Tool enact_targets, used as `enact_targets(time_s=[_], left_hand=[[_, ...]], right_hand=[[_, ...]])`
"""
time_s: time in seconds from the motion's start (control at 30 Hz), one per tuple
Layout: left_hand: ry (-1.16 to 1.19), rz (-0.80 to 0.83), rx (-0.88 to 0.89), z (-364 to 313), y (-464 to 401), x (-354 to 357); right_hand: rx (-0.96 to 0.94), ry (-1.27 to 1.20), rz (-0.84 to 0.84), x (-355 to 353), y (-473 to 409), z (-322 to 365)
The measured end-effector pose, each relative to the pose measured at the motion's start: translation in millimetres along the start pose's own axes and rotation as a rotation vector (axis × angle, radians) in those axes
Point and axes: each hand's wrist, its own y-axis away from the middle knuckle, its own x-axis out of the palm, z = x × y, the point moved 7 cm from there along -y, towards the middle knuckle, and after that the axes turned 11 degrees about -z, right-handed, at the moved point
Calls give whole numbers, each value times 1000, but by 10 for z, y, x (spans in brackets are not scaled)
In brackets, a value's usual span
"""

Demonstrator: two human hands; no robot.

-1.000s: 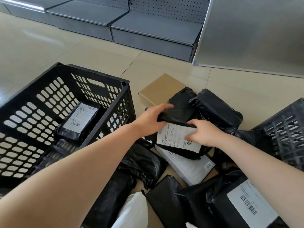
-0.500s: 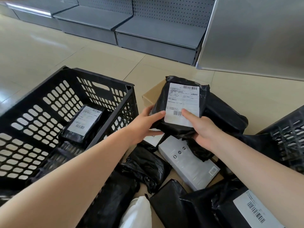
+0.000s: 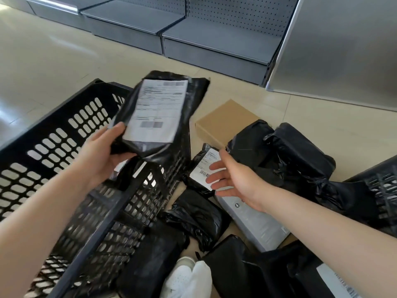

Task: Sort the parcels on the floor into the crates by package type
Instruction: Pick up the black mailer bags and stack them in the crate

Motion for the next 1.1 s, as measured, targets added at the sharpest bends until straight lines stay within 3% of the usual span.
enact_targets(time_s=[0.2, 0.43, 0.8, 1.1], left_hand=[[-7, -161, -7, 127, -383, -861], [-355, -255, -47, 677, -520, -1501], [-674, -129, -279, 1303, -422, -1721], [-877, -154, -320, 1348, -377, -1906]], right_hand=[[-136, 142, 20, 460, 35, 168], [-151, 251, 69, 1085, 24, 295], [-23, 276, 106, 1512, -24, 205], [-50, 332, 117, 1522, -9, 209]])
